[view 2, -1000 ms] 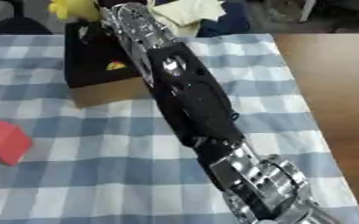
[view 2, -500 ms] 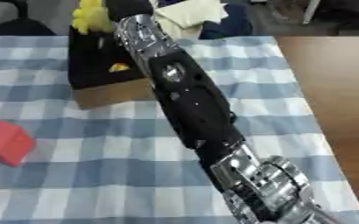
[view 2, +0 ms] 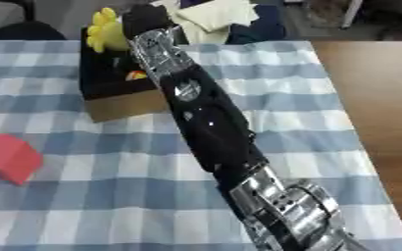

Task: Pick up objects on the table and place them in the box.

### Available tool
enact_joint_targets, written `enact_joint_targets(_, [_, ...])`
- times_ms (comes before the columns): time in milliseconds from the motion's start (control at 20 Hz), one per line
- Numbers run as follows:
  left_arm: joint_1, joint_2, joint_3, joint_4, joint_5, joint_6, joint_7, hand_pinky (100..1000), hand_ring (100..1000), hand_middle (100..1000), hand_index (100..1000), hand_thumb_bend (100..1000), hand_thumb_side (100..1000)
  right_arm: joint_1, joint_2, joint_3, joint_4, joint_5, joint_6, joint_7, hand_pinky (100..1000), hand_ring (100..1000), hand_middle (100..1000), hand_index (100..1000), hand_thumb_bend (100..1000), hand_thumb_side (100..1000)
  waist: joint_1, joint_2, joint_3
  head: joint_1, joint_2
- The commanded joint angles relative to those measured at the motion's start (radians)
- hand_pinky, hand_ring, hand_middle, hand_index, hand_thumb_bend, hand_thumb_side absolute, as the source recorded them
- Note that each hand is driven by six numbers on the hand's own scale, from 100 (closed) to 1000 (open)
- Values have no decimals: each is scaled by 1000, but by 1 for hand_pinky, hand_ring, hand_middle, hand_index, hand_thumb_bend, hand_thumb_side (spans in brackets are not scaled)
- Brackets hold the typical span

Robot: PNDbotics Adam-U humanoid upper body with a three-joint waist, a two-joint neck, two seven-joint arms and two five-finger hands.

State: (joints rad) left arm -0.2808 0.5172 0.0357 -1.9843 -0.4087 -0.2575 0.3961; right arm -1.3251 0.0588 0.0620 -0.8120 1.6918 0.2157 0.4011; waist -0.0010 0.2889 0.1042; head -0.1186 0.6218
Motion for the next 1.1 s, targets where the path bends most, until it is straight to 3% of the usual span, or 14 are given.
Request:
enact_joint_targets(50, [-1,95,14,-16,-60,35,-20,636,775,683,811,100,752,-28,2,-12,-4,44,5,24,909,937,864,862,421,671,10,-26,3,2,-8])
enact_joint_targets(300, [4,155,10,-16,-107,50,-26,639,774,681,814,100,743,-31,5,-26,-1,112,17,56,935,969,907,886,652,755,11,-28,1,3,0])
enact_joint_targets(450, [4,169,8,-16,-117,50,-19,639,774,680,815,100,741,-32,8,-32,-4,142,18,68,945,981,916,891,692,772,12,-28,0,4,2])
enact_joint_targets(700, [5,190,4,-16,-126,51,-16,638,773,680,816,100,739,-34,12,-39,-39,128,10,67,943,973,906,897,637,810,13,-29,-2,6,4])
enact_joint_targets(800, [7,200,4,-16,-127,58,-23,637,773,680,816,100,738,-35,11,-42,-75,84,8,59,940,964,899,907,547,915,14,-29,-3,9,4])
enact_joint_targets(850, [9,205,5,-16,-127,63,-27,638,774,680,816,100,738,-35,8,-42,-93,54,6,57,940,964,898,907,576,850,14,-29,-3,10,4])
enact_joint_targets(1100, [33,243,15,-16,-132,97,-55,638,774,680,818,100,738,-42,-44,-23,-242,-187,-16,60,927,940,880,929,382,892,12,-29,-8,24,5])
